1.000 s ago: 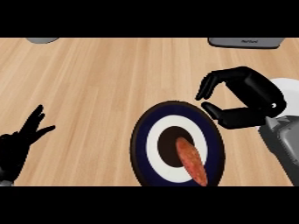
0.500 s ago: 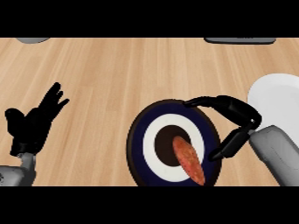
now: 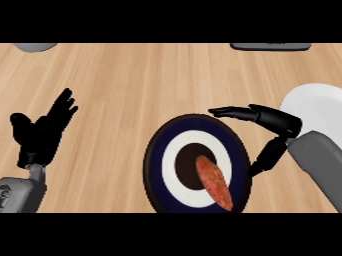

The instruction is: Pick the sweet potato from the plate and place it in the plate

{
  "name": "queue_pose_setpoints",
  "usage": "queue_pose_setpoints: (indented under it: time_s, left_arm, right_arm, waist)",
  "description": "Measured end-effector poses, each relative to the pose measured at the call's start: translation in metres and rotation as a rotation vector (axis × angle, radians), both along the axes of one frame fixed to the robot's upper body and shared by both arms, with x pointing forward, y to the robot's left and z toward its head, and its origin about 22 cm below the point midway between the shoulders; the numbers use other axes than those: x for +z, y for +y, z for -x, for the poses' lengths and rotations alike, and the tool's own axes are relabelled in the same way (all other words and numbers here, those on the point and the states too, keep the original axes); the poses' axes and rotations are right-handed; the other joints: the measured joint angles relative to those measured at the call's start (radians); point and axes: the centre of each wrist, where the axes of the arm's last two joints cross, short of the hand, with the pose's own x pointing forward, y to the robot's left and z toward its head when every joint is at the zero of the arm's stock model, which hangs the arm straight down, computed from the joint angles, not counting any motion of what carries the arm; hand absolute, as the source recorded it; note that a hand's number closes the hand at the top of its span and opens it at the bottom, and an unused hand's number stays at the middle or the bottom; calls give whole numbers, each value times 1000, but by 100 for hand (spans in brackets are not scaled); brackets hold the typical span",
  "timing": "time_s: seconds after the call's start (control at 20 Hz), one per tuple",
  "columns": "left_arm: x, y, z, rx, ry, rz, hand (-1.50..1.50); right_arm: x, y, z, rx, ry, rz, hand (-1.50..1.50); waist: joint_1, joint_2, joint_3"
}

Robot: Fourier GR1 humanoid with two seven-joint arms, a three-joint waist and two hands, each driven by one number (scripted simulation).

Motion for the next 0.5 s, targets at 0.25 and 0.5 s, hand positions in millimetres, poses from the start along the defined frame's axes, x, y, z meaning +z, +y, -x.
queue_pose_setpoints:
  time_s: [0.25, 0.5]
  left_arm:
    - [-5, 4, -4, 4, 2, 2, 0]
    - [-7, 0, 0, 6, 2, -2, 0]
  right_arm:
    - [7, 14, -3, 64, -38, 120, -150]
    - [4, 27, 4, 126, -89, 240, -150]
  waist:
    - [-5, -3, -1]
    - [-6, -6, -1]
